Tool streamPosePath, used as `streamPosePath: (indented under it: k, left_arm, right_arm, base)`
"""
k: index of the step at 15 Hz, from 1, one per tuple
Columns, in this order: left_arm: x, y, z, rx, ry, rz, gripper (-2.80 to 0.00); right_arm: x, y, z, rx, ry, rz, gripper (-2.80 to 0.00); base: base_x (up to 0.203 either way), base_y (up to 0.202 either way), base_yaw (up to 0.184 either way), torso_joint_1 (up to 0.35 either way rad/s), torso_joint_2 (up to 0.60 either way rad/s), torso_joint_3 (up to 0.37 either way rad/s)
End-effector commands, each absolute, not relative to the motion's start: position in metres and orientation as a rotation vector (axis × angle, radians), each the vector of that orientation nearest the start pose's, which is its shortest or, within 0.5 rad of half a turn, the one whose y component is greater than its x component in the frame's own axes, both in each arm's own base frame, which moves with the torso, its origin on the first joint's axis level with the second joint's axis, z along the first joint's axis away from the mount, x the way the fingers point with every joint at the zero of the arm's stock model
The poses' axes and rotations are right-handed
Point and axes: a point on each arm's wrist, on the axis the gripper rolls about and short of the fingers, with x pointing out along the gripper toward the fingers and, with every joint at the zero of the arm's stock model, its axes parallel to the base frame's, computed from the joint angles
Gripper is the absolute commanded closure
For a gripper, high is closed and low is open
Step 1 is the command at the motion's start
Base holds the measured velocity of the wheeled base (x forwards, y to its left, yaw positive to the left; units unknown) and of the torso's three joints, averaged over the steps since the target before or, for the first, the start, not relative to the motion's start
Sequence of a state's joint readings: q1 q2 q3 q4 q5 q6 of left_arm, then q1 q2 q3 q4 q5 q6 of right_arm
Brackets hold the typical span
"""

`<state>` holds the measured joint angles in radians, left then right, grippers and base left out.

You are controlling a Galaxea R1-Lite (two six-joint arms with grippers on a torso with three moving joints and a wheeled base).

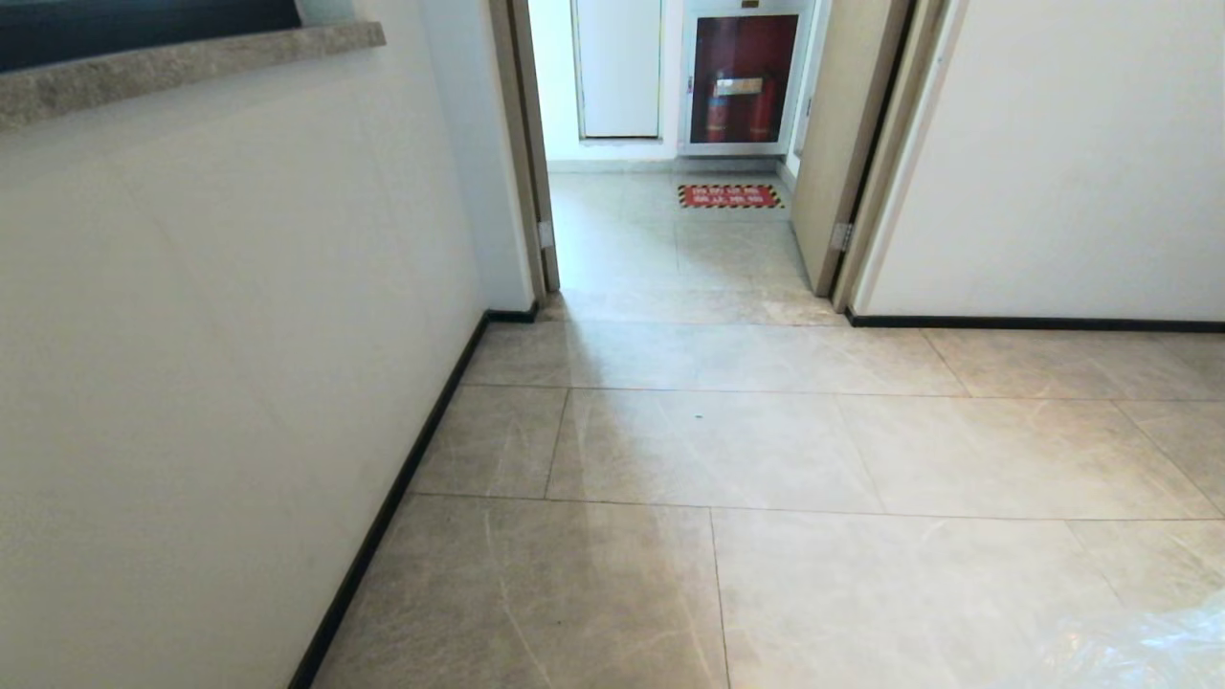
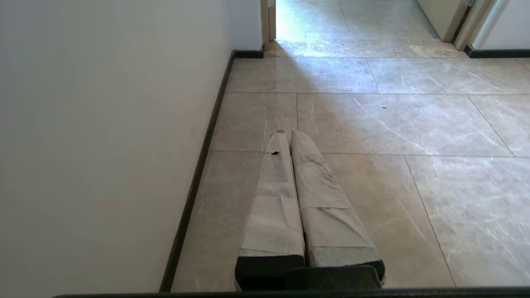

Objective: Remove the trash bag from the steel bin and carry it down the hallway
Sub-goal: Put the trash bag at the door

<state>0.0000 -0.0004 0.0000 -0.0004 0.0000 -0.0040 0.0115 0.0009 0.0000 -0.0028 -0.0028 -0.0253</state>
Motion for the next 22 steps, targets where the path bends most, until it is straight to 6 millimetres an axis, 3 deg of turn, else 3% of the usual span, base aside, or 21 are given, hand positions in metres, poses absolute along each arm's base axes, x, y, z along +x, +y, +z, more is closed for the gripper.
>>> streamPosePath:
  k: [1,17,22]
  left_arm:
    - [-0.0229,0.0000,0.0754,-0.005,-0.002,0.000,0.00]
    - [-0.0228,0.0000,0.0755,0.000,0.000,0.000,0.00]
    - [-0.0228,0.0000,0.0755,0.000,0.000,0.000,0.00]
  right_arm:
    - [-0.0226,-0.0003,0.0754,-0.026,0.000,0.009,0.00]
    - [-0.0226,-0.0003,0.0754,-0.026,0.000,0.009,0.00]
    - [-0.0226,-0.0003,0.0754,-0.026,0.000,0.009,0.00]
  base:
    - [0.176,0.000,-0.006,0.002,0.00,0.007]
    - [0.190,0.000,0.000,0.002,0.00,0.002]
    - [0.020,0.000,0.000,0.000,0.00,0.001]
